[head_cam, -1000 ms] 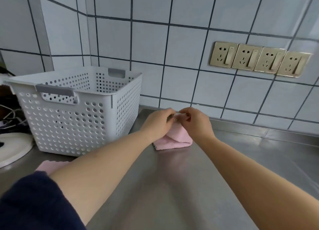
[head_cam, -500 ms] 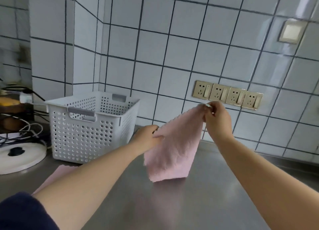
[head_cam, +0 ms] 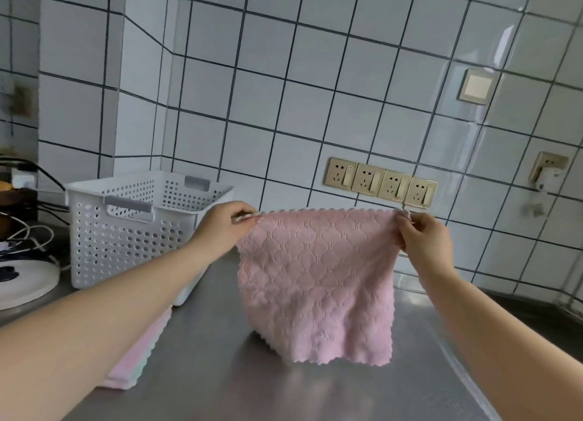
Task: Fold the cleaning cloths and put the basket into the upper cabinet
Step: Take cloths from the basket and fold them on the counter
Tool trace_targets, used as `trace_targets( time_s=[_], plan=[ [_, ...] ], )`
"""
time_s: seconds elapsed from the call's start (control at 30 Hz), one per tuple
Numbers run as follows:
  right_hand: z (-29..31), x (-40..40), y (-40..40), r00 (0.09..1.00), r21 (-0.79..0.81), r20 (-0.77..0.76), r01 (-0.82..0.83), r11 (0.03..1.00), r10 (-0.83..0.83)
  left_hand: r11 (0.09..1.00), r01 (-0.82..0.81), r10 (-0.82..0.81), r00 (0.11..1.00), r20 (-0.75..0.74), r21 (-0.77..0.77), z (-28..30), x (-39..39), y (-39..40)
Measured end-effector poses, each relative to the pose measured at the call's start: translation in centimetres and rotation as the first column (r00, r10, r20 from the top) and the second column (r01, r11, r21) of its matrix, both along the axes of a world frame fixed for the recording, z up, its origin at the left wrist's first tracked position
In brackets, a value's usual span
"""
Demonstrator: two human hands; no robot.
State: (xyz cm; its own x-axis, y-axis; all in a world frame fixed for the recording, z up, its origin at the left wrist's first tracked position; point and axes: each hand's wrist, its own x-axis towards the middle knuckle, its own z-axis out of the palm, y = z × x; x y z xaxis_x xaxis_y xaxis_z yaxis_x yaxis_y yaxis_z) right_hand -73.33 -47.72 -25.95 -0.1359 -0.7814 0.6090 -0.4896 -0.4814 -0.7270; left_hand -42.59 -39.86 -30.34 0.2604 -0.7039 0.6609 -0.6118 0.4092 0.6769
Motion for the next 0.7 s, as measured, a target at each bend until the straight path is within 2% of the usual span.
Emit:
trace_targets(
  time_s=[0.07,0.17,0.2,0.27,0.33,0.47,0.6,0.7],
  plan=[
    [0.0,-0.2,-0.7,1.0,0.031,-0.015,0.013,0.999,-0.012,0.999,-0.006,0.007,1.0,-0.024,0.041,0.5,0.2,-0.5],
    [-0.4,-0.2,-2.9,1.0,0.185,-0.021,0.004,0.983,0.0,0.984,-0.102,0.085,0.989,0.121,0.145,0.7,0.5,-2.4],
    [-0.7,-0.1,-3.7,1.0,0.251,-0.015,-0.021,0.968,0.026,0.979,-0.124,0.103,0.986,0.129,0.16,0.9,0.5,-3.0],
    [-0.8,0.3,-4.9,0.989,0.35,0.103,-0.14,0.926,0.11,0.981,-0.08,0.079,0.997,0.009,0.175,1.7,0.5,-4.1],
    [-0.3,0.9,-5.4,0.959,0.318,0.22,-0.244,0.916,0.179,0.989,-0.045,0.063,0.991,-0.121,0.143,3.0,0.2,-4.8],
    [0.8,0.5,-5.3,0.95,0.184,0.224,-0.261,0.948,0.218,0.999,-0.025,0.03,0.991,-0.128,0.041,4.7,-0.2,-4.6],
    [-1.2,-1.0,-3.5,0.97,0.196,0.141,-0.223,0.955,0.198,0.999,-0.053,0.053,0.999,-0.002,0.004,2.9,-0.5,-2.7],
    [-4.8,-2.3,-1.2,0.979,0.219,0.024,-0.203,0.954,0.203,0.997,-0.055,0.049,0.994,0.099,0.058,-0.2,-0.6,-0.5]
  ],
)
